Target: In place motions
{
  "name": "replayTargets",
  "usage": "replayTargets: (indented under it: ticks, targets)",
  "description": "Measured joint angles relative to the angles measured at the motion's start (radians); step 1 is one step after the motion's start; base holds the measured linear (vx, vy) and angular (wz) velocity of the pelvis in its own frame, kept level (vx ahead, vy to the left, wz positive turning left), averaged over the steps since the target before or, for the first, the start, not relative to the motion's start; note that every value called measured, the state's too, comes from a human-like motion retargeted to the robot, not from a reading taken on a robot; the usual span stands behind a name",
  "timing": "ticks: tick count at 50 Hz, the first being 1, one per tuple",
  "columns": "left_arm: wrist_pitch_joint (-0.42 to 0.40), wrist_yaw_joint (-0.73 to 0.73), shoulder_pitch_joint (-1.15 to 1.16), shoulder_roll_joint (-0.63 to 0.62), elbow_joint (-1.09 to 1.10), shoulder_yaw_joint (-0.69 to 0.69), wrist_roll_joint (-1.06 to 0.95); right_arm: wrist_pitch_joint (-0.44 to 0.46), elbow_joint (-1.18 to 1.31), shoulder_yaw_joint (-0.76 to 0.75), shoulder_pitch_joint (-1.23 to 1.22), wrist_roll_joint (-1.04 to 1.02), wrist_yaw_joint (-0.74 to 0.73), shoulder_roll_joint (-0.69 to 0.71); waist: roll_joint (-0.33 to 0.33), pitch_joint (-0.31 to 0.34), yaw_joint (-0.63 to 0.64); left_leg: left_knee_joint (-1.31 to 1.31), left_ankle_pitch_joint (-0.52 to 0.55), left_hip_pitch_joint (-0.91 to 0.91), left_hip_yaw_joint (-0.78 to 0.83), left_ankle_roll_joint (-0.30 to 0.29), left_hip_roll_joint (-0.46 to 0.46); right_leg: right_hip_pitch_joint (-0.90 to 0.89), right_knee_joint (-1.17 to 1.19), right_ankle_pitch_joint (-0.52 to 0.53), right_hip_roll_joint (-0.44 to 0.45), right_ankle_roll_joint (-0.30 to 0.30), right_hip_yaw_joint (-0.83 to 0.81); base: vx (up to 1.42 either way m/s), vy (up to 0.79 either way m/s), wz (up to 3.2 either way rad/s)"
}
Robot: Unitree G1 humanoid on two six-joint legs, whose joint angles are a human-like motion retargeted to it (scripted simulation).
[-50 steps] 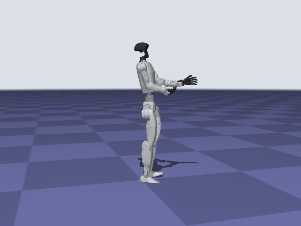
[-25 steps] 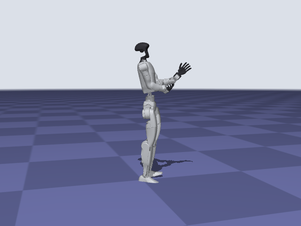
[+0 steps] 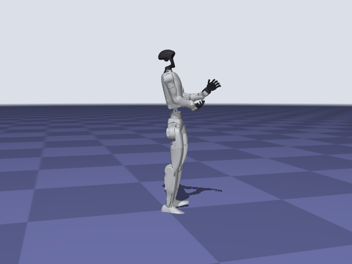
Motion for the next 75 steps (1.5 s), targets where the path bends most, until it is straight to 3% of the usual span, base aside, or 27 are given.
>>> replayTargets:
  ticks: [18,40,65,75]
  targets:
    - [0.002,-0.138,0.035,0.042,0.005,-0.009,0.029,0.077,0.082,-0.018,-0.004,0.006,0.026,0.020,0.000,0.003,0.005,-0.001,-0.005,0.006,0.013,-0.001,0.003,-0.002,0.001,-0.001,0.000,0.001,0.004,0.00,0.00,0.00]
    - [0.076,-0.132,0.055,0.036,0.020,0.005,0.093,0.101,0.104,-0.037,-0.011,0.014,0.050,0.021,-0.004,-0.002,0.006,0.000,-0.006,0.010,0.016,-0.001,0.007,0.000,0.003,-0.002,0.000,-0.001,0.001,0.00,0.00,0.00]
    - [0.039,-0.184,0.051,0.045,0.014,0.003,0.072,0.078,0.115,-0.036,-0.028,0.036,0.034,0.025,0.005,-0.009,0.001,0.003,-0.004,0.008,0.016,0.000,0.009,0.000,0.004,-0.003,-0.001,-0.003,-0.004,0.00,0.00,0.00]
    - [0.065,-0.257,0.068,0.034,0.037,0.006,0.076,0.105,0.148,-0.045,-0.023,0.097,0.033,0.035,0.003,-0.002,0.004,0.003,-0.003,0.006,0.013,0.001,0.008,0.000,0.004,-0.004,-0.002,-0.003,-0.008,0.00,0.00,0.00]
